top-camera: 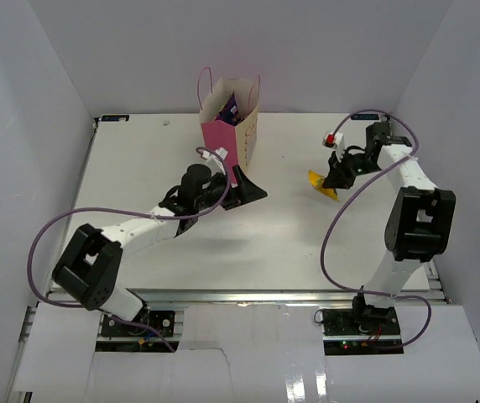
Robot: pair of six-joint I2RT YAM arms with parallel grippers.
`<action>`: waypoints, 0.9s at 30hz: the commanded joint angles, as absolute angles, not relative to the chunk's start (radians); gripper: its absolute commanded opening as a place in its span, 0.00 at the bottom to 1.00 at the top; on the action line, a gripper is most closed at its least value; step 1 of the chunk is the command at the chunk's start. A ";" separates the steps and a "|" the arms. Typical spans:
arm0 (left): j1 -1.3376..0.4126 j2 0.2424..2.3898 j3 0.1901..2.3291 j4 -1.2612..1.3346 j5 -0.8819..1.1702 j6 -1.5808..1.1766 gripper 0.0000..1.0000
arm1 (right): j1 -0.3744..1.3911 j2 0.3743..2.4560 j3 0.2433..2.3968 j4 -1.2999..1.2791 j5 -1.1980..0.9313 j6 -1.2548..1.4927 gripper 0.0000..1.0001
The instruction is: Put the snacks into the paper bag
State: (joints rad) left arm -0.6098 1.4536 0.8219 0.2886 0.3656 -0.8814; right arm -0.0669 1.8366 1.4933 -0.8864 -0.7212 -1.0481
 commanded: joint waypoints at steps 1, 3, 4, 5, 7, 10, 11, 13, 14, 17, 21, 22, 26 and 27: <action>-0.644 1.546 0.937 0.368 0.380 -0.960 0.91 | 0.004 1.735 1.309 -0.859 -1.053 -0.829 0.08; -0.656 1.597 1.006 0.368 0.383 -0.969 0.91 | 0.069 1.694 1.237 -0.761 -1.106 -0.716 0.08; -0.667 1.638 1.026 0.370 0.385 -0.977 0.91 | 0.118 1.654 1.177 -0.715 -1.132 -0.671 0.08; -0.672 1.657 1.044 0.371 0.387 -0.980 0.91 | 0.142 1.634 1.152 -0.674 -1.135 -0.628 0.08; -0.687 1.695 1.078 0.370 0.388 -0.991 0.91 | 0.199 1.585 1.106 -0.545 -1.128 -0.516 0.08; -0.701 1.709 1.077 0.370 0.390 -1.006 0.91 | 0.232 1.555 1.095 -0.437 -1.121 -0.415 0.08; -0.704 1.706 1.069 0.368 0.388 -1.015 0.91 | 0.233 1.554 1.106 -0.431 -1.117 -0.404 0.08; -0.706 1.691 1.042 0.368 0.384 -1.023 0.90 | 0.238 1.557 1.120 -0.426 -1.101 -0.394 0.08; -0.706 1.683 1.034 0.367 0.382 -1.025 0.90 | 0.238 1.557 1.132 -0.426 -1.092 -0.394 0.08; -0.706 1.649 1.009 0.345 0.342 -1.025 0.90 | 0.238 1.552 1.146 -0.417 -1.048 -0.391 0.08; -0.707 1.623 1.020 0.267 0.272 -1.016 0.90 | 0.244 1.508 1.120 -0.335 -0.922 -0.325 0.08; -0.706 1.623 1.025 0.232 0.253 -1.022 0.90 | 0.248 1.500 1.111 -0.281 -0.899 -0.301 0.08; -0.707 1.644 1.066 0.131 0.218 -1.048 0.89 | 0.288 1.465 1.072 -0.207 -0.777 -0.198 0.08; -0.707 1.651 1.074 0.120 0.209 -1.052 0.89 | 0.310 1.459 1.065 -0.204 -0.773 -0.198 0.08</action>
State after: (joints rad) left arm -0.7044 1.6775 1.0294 0.2192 0.2665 -1.0374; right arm 0.2691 1.5005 1.0798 -0.3107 -0.8402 -0.2790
